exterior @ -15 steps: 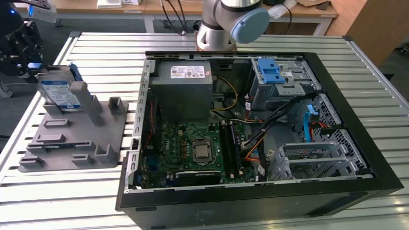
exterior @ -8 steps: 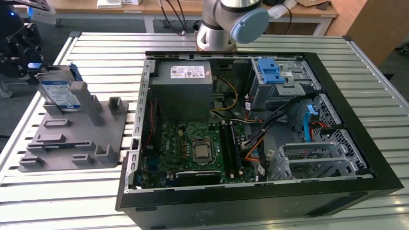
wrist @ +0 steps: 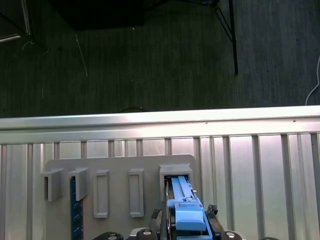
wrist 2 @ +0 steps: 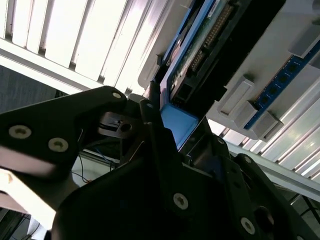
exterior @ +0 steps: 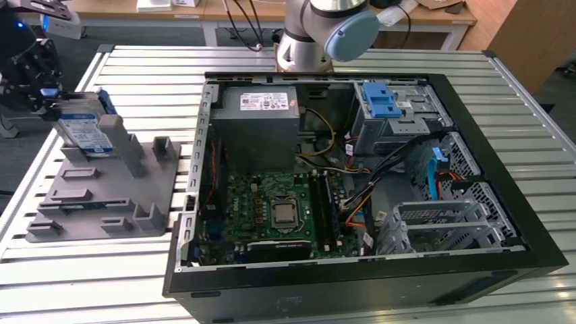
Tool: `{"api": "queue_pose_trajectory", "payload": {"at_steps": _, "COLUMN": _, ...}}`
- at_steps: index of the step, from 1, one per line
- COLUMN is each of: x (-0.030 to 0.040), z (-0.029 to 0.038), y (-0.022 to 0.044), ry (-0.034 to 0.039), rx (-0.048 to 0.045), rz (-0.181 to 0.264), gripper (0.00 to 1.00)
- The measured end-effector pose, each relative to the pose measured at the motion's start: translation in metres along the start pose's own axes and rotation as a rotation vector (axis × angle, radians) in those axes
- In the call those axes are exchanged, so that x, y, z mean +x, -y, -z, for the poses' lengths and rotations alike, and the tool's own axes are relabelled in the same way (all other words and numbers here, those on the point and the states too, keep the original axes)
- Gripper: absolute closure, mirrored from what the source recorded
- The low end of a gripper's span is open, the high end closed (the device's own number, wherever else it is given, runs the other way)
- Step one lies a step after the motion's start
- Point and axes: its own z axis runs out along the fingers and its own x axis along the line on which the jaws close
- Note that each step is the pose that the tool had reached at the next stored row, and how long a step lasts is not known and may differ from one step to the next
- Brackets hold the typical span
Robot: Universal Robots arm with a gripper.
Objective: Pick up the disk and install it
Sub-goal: 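Pick up the disk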
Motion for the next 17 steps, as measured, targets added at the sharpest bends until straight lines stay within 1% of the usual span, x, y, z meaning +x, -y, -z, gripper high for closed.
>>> {"api": "queue_pose_trajectory", "payload": {"at_steps": 1, "x": 0.0, "z": -0.0001, "y": 0.0, "ry": 0.0, "rx": 0.0002, "rz": 0.0, "gripper": 0.55}}
{"api": "queue_pose_trajectory", "payload": {"at_steps": 4, "x": 0.0, "z": -0.0001, "y": 0.0, "ry": 0.0, "rx": 0.0002, "rz": 0.0, "gripper": 0.56}}
{"api": "queue_pose_trajectory", "payload": {"at_steps": 5, "x": 0.0, "z": -0.0002, "y": 0.0, "ry": 0.0001, "rx": 0.0002, "rz": 0.0, "gripper": 0.63}}
{"api": "queue_pose_trajectory", "payload": {"at_steps": 9, "x": 0.0002, "z": -0.0003, "y": 0.0, "ry": 0.0, "rx": 0.0002, "rz": 0.006, "gripper": 0.63}}
{"api": "queue_pose_trajectory", "payload": {"at_steps": 13, "x": 0.0004, "z": -0.0003, "y": -0.0001, "ry": -0.0007, "rx": -0.0008, "rz": 0.062, "gripper": 0.63}}
{"api": "queue_pose_trajectory", "payload": {"at_steps": 17, "x": 0.0004, "z": -0.0003, "y": -0.0001, "ry": -0.0007, "rx": -0.0008, "rz": 0.064, "gripper": 0.63}}
